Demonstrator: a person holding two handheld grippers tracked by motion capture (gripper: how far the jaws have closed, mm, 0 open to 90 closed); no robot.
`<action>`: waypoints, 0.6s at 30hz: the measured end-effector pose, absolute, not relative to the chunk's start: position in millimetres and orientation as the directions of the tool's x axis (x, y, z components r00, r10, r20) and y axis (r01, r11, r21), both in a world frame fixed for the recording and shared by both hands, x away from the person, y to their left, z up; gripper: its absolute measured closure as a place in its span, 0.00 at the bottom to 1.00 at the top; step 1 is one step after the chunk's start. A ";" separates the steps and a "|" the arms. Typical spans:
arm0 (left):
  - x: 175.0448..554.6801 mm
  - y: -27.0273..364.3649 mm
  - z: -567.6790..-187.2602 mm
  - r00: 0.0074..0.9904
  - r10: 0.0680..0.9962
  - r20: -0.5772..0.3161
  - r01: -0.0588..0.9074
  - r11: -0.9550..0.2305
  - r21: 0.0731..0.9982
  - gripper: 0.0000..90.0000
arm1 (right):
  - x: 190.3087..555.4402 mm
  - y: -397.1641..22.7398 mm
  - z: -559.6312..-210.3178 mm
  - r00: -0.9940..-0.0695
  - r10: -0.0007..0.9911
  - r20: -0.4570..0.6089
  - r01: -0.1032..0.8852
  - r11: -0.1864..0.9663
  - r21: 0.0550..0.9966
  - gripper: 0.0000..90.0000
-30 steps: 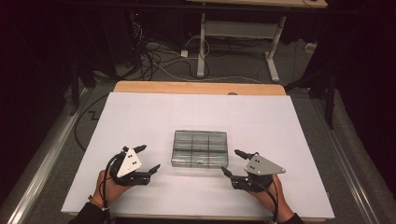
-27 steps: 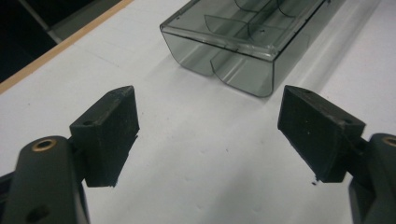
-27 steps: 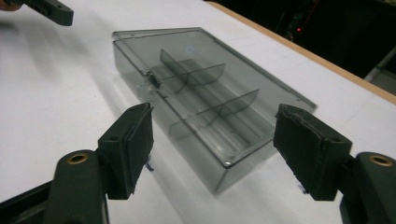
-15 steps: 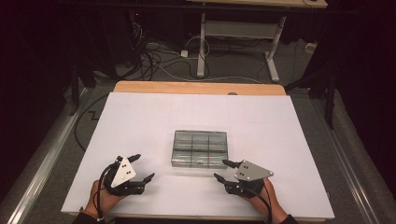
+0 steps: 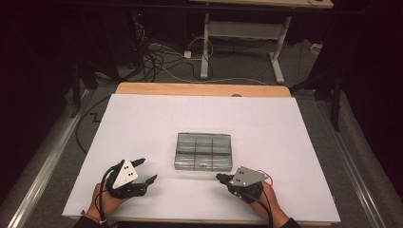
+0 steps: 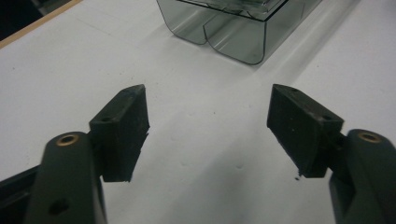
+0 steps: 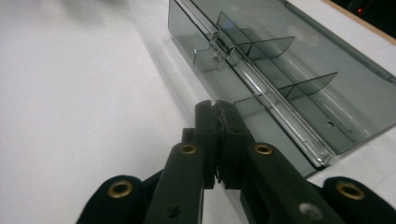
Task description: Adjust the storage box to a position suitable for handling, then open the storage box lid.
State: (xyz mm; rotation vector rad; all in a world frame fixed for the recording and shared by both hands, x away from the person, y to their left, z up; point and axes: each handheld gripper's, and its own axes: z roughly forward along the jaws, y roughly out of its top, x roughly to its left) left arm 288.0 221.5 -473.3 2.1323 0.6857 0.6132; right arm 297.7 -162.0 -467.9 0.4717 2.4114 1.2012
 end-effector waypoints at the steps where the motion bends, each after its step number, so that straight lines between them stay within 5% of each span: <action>1: 288.2 220.0 -473.2 0.737 0.651 0.180 0.276 -0.534 0.799 0.38 | 298.1 -160.0 -468.9 -0.858 0.471 -0.203 0.127 0.578 0.806 1.00; 6: 289.6 214.2 -470.1 0.771 0.619 0.150 0.285 -0.546 0.787 0.65 | 300.4 -147.9 -473.0 -0.851 0.485 -0.202 0.145 0.587 0.796 1.00; 10: 294.1 207.3 -468.3 0.795 0.597 0.104 0.299 -0.535 0.790 0.77 | 303.9 -140.8 -474.8 -0.846 0.494 -0.200 0.153 0.585 0.797 1.00; 18: 311.5 188.7 -465.2 0.811 0.584 0.034 0.341 -0.518 0.785 0.78 | 311.9 -136.2 -474.5 -0.829 0.529 -0.180 0.185 0.563 0.806 1.00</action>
